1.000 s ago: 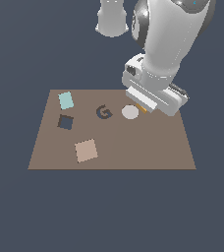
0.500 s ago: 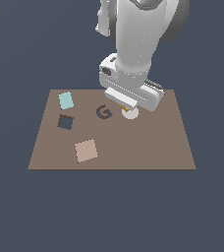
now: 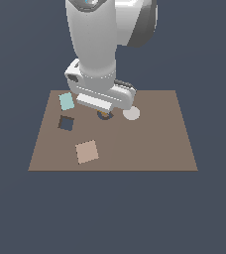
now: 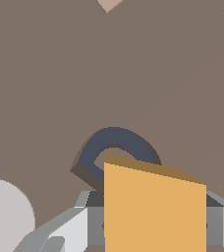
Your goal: Insert a designated object into the corresponding slot on a board.
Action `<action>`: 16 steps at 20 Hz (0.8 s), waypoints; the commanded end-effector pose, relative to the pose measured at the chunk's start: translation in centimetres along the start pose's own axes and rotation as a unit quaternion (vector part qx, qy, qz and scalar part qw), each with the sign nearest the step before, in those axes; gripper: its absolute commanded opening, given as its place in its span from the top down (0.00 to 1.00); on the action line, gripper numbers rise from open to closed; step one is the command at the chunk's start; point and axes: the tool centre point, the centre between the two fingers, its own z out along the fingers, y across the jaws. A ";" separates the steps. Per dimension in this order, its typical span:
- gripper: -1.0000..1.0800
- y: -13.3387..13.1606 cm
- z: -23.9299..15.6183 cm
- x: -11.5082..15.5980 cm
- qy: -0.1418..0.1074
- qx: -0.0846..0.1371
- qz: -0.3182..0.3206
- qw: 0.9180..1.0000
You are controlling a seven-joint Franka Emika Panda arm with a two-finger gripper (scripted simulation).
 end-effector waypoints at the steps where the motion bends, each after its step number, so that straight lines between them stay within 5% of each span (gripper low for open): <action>1: 1.00 1.8 -0.1 1.3 0.000 0.000 -0.028 1.000; 16: 1.00 8.3 -0.3 8.4 0.000 0.000 -0.147 0.989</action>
